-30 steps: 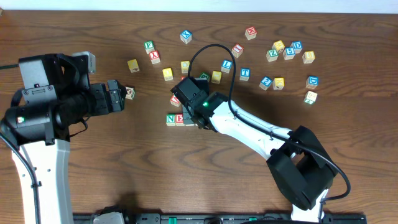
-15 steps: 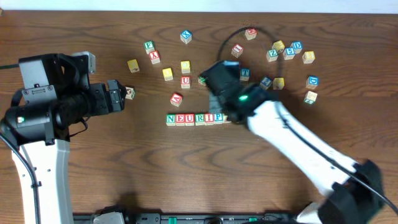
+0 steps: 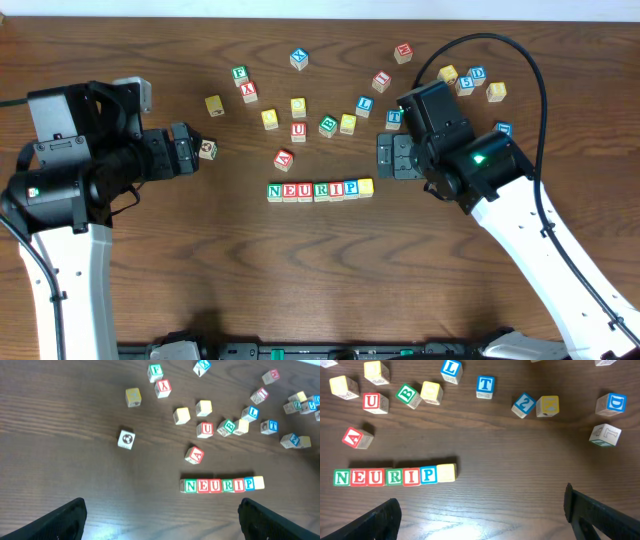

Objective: Spell out NEURIPS

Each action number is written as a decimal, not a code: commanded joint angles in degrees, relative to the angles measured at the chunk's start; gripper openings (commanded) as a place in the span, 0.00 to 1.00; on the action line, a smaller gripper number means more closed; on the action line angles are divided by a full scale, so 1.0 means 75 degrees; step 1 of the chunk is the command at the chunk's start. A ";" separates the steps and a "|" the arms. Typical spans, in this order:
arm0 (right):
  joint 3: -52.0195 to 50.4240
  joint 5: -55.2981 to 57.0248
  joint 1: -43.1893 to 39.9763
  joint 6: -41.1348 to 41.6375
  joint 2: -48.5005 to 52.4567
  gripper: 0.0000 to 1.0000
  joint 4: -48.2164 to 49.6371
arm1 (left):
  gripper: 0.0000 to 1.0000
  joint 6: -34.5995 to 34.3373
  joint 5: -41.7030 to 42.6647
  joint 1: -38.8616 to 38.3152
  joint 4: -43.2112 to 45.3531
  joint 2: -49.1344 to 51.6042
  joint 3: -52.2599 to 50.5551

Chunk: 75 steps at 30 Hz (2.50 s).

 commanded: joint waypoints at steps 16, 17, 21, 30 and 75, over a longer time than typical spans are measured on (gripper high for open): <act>0.0015 0.0181 -0.0845 -0.0146 -0.0507 0.99 -0.0239 | 0.21 0.0697 0.0044 -0.0003 0.0044 0.1647 -0.1472; 0.0015 0.0181 -0.0845 -0.0146 -0.0507 0.99 -0.0239 | 0.20 0.0702 0.0044 -0.0052 0.0044 0.1845 -0.1542; 0.0015 0.0184 -0.0845 -0.0146 -0.0507 0.99 -0.0189 | 0.19 0.0758 0.0041 -0.0495 0.0047 0.2605 -0.1714; 0.0015 0.0181 -0.0845 -0.0146 -0.0507 0.99 -0.0245 | 0.19 0.0935 -0.0184 -0.1751 0.0726 0.3990 -0.1734; 0.0015 -0.0050 -0.0845 -0.0085 -0.0507 0.99 -0.0382 | 0.13 -0.0169 -0.0172 -0.2827 0.3226 0.4412 -0.2591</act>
